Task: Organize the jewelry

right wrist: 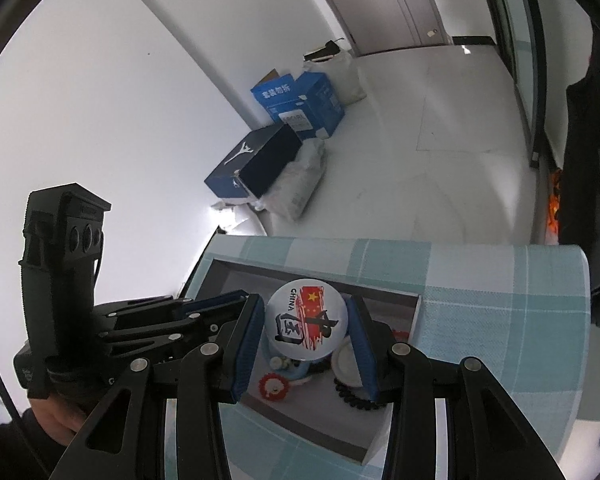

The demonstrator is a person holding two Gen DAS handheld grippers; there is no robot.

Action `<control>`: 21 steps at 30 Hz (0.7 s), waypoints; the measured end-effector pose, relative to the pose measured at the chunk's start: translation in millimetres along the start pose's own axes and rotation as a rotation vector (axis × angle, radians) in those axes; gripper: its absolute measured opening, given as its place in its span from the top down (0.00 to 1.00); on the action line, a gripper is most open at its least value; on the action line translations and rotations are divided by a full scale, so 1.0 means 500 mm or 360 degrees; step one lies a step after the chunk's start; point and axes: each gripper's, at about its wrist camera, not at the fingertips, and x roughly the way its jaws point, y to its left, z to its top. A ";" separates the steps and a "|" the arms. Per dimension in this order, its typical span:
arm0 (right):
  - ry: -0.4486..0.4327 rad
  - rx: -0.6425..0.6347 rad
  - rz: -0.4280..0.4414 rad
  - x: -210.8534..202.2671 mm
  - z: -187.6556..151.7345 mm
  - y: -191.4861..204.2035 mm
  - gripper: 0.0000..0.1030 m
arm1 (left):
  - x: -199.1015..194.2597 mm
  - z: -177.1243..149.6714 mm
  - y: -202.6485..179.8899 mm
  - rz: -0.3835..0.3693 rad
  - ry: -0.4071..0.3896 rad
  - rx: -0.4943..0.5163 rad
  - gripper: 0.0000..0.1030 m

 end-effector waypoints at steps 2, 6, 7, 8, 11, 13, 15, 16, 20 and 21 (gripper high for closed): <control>0.0003 -0.0006 -0.0008 0.000 -0.003 0.004 0.60 | 0.000 0.000 0.002 -0.0026 0.0002 -0.0018 0.91; 0.0018 0.0007 -0.0022 0.002 -0.010 0.003 0.58 | 0.005 0.003 0.004 -0.0080 0.0044 -0.0060 0.91; 0.0030 0.0017 -0.0029 0.003 -0.012 0.000 0.57 | 0.008 0.002 0.005 -0.0098 0.0061 -0.0071 0.91; 0.0040 0.0030 -0.0027 0.004 -0.014 -0.003 0.57 | 0.010 0.001 0.005 -0.0108 0.0069 -0.0080 0.91; 0.0039 0.0069 0.0000 -0.002 -0.016 -0.013 0.53 | 0.014 -0.004 0.002 -0.0115 0.0081 -0.0070 0.88; 0.0021 0.0064 0.0002 -0.009 -0.017 -0.014 0.48 | 0.015 -0.007 0.001 -0.0105 0.0087 -0.0061 0.85; 0.0003 0.0060 -0.0007 -0.016 -0.016 -0.013 0.46 | 0.013 -0.007 0.001 -0.0107 0.0089 -0.0067 0.78; -0.0012 0.0058 -0.0004 -0.020 -0.016 -0.013 0.45 | 0.008 -0.008 0.000 -0.0119 0.0067 -0.0072 0.69; -0.0056 0.0047 -0.0008 -0.031 -0.016 -0.009 0.38 | -0.033 -0.005 0.004 -0.0187 -0.0116 -0.0065 0.60; -0.0065 0.0044 -0.0007 -0.034 -0.016 -0.009 0.34 | -0.044 -0.003 0.002 -0.0151 -0.0155 -0.0054 0.60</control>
